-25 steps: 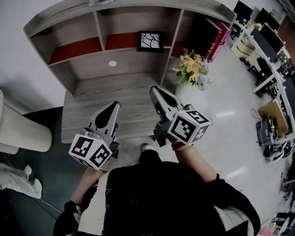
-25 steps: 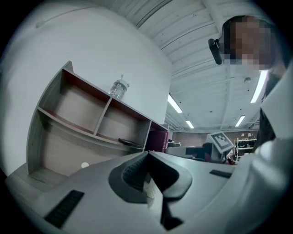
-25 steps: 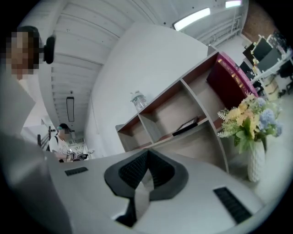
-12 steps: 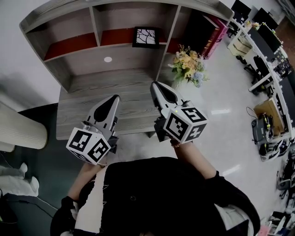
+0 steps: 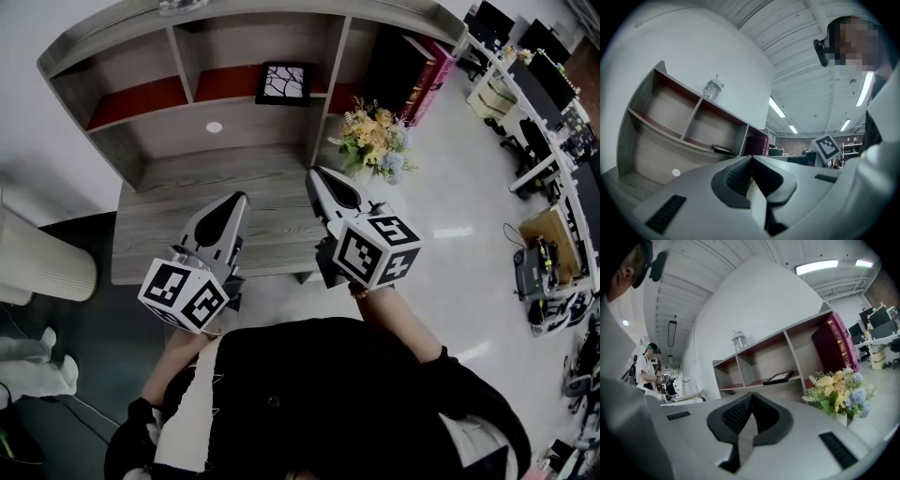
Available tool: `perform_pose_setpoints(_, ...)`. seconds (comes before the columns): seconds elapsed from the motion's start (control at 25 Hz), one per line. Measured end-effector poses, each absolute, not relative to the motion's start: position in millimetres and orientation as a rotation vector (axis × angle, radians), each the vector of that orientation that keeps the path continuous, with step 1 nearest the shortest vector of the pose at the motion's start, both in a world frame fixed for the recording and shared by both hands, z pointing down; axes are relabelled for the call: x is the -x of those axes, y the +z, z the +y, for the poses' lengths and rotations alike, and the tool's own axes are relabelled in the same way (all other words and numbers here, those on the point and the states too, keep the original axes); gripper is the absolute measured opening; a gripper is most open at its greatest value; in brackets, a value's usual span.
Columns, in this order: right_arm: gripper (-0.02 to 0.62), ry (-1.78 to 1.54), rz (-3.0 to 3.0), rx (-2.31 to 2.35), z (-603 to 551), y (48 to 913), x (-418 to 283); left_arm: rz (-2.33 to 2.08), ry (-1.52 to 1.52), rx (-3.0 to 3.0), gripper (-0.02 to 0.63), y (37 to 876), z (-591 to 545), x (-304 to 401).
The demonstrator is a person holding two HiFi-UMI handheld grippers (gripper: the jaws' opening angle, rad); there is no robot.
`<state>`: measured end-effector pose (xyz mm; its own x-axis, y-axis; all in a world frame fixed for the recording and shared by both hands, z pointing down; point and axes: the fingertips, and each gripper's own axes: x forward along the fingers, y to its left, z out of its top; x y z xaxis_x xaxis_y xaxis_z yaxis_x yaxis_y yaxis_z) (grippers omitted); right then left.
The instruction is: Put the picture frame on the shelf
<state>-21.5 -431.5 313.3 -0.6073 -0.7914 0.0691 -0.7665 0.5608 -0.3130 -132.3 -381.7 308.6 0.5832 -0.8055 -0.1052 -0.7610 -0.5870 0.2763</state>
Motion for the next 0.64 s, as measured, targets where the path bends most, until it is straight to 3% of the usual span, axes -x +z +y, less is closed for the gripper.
perform_pose_setpoints(0.64, 0.002, -0.482, 2.736, 1.310, -420.9, 316.4, -1.4, -1.346, -0.322, -2.601, 0.012, 307.1, -370.5, 106.2)
